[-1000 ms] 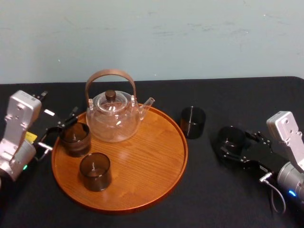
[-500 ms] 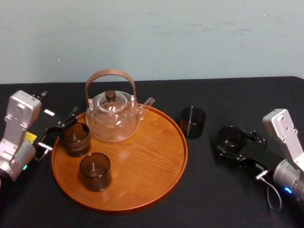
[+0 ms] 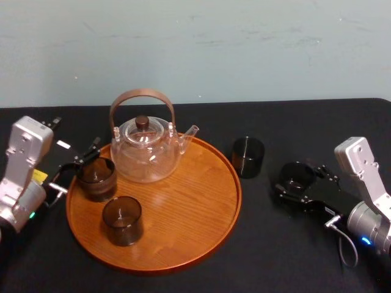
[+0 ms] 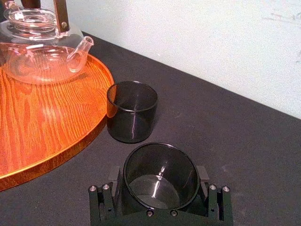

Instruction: Pick up the glass from the table and place it on the tray.

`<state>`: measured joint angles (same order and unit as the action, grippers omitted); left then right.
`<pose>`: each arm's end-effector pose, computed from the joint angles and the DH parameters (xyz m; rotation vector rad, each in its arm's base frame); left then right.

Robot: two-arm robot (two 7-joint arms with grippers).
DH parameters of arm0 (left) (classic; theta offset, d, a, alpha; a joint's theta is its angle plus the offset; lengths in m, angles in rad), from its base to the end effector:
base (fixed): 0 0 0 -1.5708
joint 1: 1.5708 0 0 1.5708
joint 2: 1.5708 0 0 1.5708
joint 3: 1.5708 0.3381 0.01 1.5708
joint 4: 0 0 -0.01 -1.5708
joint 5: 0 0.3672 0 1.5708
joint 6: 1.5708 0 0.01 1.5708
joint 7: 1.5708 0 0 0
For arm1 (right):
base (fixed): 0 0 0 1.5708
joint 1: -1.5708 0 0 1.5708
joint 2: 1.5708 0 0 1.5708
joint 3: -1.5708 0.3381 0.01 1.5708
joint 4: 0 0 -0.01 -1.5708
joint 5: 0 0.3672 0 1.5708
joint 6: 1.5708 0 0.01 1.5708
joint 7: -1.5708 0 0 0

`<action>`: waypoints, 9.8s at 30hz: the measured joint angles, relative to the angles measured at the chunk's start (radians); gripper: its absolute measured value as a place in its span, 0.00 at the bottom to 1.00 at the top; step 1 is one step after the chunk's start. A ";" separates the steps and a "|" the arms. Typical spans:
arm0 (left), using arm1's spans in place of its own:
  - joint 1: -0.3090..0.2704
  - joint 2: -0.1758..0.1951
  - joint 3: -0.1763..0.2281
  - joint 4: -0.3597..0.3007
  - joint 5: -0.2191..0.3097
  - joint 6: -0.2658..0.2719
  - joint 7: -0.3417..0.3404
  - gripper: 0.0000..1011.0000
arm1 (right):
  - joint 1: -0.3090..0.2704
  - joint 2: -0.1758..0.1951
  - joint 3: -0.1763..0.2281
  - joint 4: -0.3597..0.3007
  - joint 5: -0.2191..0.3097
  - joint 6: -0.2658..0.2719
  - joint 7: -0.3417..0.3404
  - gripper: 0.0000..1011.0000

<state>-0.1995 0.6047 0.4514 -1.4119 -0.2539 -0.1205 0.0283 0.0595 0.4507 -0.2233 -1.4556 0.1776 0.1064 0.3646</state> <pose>0.4211 0.0946 -0.3523 0.3046 -0.2850 1.2480 0.3964 -0.0944 -0.3674 -0.3907 0.0168 -1.0385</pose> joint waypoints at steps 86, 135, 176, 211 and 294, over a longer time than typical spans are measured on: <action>0.000 0.000 0.000 0.000 0.000 0.000 0.000 0.99 | 0.021 -0.046 -0.237 -0.150 -0.033 -0.096 0.096 0.90; 0.000 0.000 0.000 0.000 0.000 0.000 0.000 0.99 | 0.089 -0.102 -0.324 -0.017 -0.023 -0.112 0.120 0.90; 0.000 0.000 0.000 0.000 0.000 0.000 0.000 0.99 | -0.026 -0.020 -0.190 -0.209 0.020 -0.245 0.066 0.99; 0.000 0.000 0.000 0.000 0.000 0.000 0.000 0.99 | -0.014 -0.023 0.037 -0.043 0.074 -0.165 -0.003 0.99; 0.000 0.000 0.000 0.000 0.000 0.000 0.000 0.99 | 0.306 -0.121 -0.142 0.357 0.045 -0.202 0.117 0.99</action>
<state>-0.1995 0.6047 0.4514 -1.4120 -0.2539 -0.1206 0.0283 0.3655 0.3298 -0.3654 -1.0991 0.2231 -0.0961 0.4811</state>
